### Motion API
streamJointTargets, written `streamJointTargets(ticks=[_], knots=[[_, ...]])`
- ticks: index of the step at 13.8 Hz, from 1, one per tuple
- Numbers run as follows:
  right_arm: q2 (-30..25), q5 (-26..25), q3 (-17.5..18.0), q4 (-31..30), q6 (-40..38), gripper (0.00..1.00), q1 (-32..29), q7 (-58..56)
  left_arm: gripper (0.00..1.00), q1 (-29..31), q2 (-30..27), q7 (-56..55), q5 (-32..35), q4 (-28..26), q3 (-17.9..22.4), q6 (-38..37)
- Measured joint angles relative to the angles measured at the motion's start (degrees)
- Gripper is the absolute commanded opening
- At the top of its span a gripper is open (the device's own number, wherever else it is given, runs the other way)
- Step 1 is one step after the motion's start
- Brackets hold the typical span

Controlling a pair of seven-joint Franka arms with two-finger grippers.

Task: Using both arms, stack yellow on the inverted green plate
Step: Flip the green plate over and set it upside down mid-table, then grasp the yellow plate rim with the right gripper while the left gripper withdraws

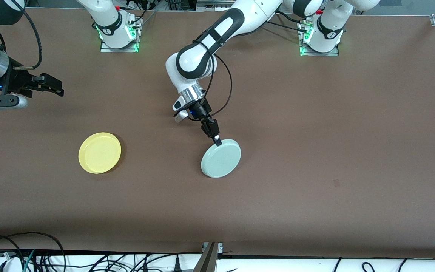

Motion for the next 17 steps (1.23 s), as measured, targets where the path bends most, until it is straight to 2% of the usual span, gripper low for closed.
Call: streamJointTargets(ticks=[2,3,4,11,15,17], knots=[[0.0,0.0,-0.1,0.0,0.0,1.00,-0.2,0.0,0.87,-0.1,1.1,-2.7,-4.2,0.0,-1.5,1.0],[0.0,0.0,-0.1,0.0,0.0,1.00,-0.3,0.0,0.97,-0.1,1.5,-3.4,-6.3,0.1,-1.8,1.3],[0.0,0.0,-0.1,0.0,0.0,1.00,-0.4,0.0,1.00,-0.1,1.5,-3.9,-8.3,0.2,-2.0,1.6],[1.1,0.0,-0.3,-0.1,-0.2,1.00,-3.3,0.1,1.00,1.4,0.3,-6.2,-24.9,6.8,-2.2,1.7],[5.4,1.8,-1.0,-0.2,0.9,1.00,-7.5,0.0,1.00,9.7,-5.8,-4.7,-36.8,8.3,-1.6,1.6],[8.2,2.5,-1.4,-0.2,4.6,1.00,-9.6,0.0,1.00,15.7,-9.6,1.3,-43.2,8.3,-1.4,1.6]])
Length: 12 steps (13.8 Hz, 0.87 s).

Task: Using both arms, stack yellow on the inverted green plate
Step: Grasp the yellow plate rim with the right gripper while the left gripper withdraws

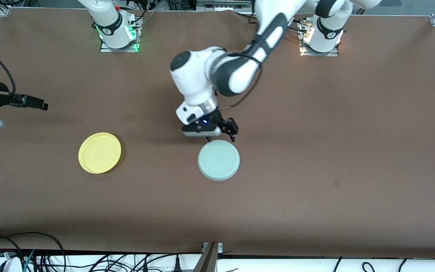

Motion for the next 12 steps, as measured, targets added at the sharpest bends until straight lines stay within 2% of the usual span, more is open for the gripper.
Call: streamJointTargets(ticks=[3,7,12], knots=[[5.8,0.4,-0.1,-0.2,9.1,1.00,-1.5,0.0,1.00,10.1,-5.2,12.3,-8.0,-0.9,0.1,-0.4],[15.5,0.5,0.4,-1.9,23.8,1.00,-1.4,0.0,1.00,22.1,-11.7,24.0,-16.9,-5.1,0.1,-0.5],[24.1,4.8,1.5,-3.2,33.6,1.00,-1.3,0.0,1.00,36.2,-22.1,38.8,-25.4,-14.9,0.1,-2.1]])
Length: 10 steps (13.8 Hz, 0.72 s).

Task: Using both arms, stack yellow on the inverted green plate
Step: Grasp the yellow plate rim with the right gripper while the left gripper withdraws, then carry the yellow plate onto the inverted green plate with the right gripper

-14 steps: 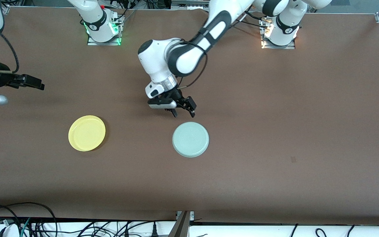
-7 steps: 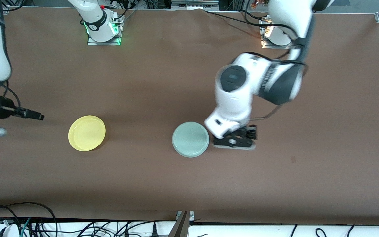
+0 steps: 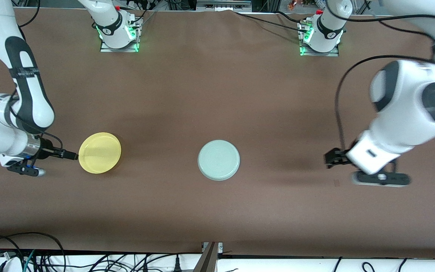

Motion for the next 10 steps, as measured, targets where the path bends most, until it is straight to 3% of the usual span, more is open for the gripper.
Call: streamJointTargets(ticks=[1,2,4,5,10], knots=[[1.2,0.8,0.1,-0.6,2.2,0.94,0.0,0.0,1.00,2.1,-1.8,2.1,-0.8,-1.3,0.0,-1.3],[2.2,1.6,0.2,-1.6,4.3,0.75,0.0,-0.5,1.00,3.6,-3.4,3.3,-1.1,-2.3,0.0,-2.6],[3.2,2.3,0.3,-3.8,7.9,0.20,0.0,-3.2,1.00,5.3,-5.7,3.9,-1.1,-3.1,-0.1,-5.7],[3.5,2.6,0.3,-4.6,9.4,0.03,0.0,-5.0,1.00,5.9,-6.8,3.9,-1.1,-3.4,-0.1,-7.2],[3.2,3.0,0.3,-5.2,10.9,0.00,-0.1,-7.2,1.00,7.9,-13.7,5.0,-0.5,-12.0,-0.3,-9.3]])
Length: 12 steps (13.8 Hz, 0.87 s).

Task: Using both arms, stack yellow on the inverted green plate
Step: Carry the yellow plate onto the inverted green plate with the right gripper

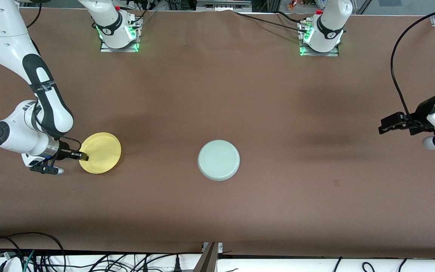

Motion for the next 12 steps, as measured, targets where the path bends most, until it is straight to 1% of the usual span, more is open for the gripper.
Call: streamJointTargets(ticks=[2,6,8,10,12], knots=[[-0.4,0.1,0.2,0.1,0.0,0.00,0.0,-0.2,1.00,0.5,-1.2,0.1,0.0,-2.3,-0.6,0.0],[-2.7,1.7,1.7,0.2,-0.7,0.00,0.0,-0.3,1.00,1.4,-1.4,0.0,0.0,-3.4,-1.7,0.1],[-4.7,3.9,3.4,0.9,-4.7,0.00,0.1,0.6,1.00,2.4,-1.4,0.0,0.0,-3.5,-2.2,0.2],[-7.2,5.7,6.7,1.9,-9.2,0.00,0.1,5.7,1.00,4.0,-1.4,0.2,0.0,-3.5,-3.1,0.4],[-9.1,6.2,11.8,2.2,-10.0,0.00,0.2,14.1,1.00,4.9,-1.5,0.3,0.0,-3.5,-4.5,0.5]])
